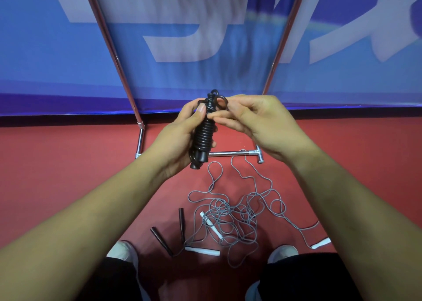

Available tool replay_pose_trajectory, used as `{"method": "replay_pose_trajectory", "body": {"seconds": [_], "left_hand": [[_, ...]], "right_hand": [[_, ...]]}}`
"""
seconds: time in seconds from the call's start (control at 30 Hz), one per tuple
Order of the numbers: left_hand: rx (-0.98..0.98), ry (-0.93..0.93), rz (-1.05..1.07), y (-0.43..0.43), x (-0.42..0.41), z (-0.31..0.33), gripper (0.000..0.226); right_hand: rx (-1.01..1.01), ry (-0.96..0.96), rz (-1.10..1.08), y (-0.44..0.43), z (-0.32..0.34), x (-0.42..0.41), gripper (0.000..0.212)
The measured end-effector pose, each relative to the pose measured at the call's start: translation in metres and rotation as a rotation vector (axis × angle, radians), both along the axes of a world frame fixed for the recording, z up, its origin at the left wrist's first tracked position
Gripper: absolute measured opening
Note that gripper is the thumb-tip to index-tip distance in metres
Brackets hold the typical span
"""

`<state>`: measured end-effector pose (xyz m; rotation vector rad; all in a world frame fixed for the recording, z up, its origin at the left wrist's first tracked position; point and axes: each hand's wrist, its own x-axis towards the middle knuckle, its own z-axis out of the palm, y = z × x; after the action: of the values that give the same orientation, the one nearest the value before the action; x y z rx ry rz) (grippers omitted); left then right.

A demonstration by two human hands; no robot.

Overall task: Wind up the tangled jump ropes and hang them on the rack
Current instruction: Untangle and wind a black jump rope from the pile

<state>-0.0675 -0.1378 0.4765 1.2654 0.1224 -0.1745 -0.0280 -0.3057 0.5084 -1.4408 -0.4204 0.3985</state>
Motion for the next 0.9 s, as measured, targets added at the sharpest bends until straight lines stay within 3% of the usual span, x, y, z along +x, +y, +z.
{"method": "replay_pose_trajectory", "body": {"seconds": [0.23, 0.6, 0.9], "left_hand": [[0.09, -0.02, 0.033, 0.0, 0.001, -0.006, 0.035], [0.25, -0.137, 0.1, -0.007, -0.003, -0.013, 0.03], [0.229, -0.149, 0.107, -0.014, -0.004, -0.016, 0.033]], "right_hand": [[-0.152, -0.1, -0.066, 0.002, -0.001, 0.003, 0.017], [-0.123, 0.146, -0.233, 0.007, 0.003, 0.004, 0.007], [-0.116, 0.307, -0.256, 0.003, 0.009, 0.006, 0.008]]}}
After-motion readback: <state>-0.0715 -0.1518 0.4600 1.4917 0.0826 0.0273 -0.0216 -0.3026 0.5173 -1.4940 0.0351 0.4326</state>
